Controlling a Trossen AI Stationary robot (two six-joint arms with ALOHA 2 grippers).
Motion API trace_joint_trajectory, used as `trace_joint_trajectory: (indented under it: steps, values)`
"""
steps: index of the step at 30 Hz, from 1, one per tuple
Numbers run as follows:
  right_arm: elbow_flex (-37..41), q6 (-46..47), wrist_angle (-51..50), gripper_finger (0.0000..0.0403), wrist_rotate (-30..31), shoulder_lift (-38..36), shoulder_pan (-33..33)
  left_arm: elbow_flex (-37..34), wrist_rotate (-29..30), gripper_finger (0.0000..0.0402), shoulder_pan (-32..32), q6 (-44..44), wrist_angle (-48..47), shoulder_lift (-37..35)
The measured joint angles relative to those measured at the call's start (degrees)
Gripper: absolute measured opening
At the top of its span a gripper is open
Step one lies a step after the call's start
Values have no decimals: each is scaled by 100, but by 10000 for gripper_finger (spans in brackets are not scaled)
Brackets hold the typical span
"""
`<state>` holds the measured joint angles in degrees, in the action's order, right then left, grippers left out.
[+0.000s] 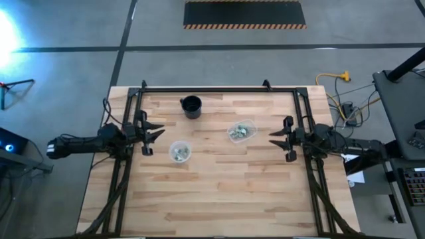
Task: Pick and place items into bin
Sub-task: Return to Home Position
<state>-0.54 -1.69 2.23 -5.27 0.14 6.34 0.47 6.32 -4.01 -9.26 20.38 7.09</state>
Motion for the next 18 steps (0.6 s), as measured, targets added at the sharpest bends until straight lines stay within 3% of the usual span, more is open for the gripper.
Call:
trace_joint_trajectory:
  steps: [11, 18]
  values:
    - [0, -131, 55, 112, 1319, 0, -783, 0, -2, 66, 0, 119, 4, 100]
    - [0, -148, -39, 110, 1426, 46, -834, 0, -28, 66, 0, -54, -33, 43]
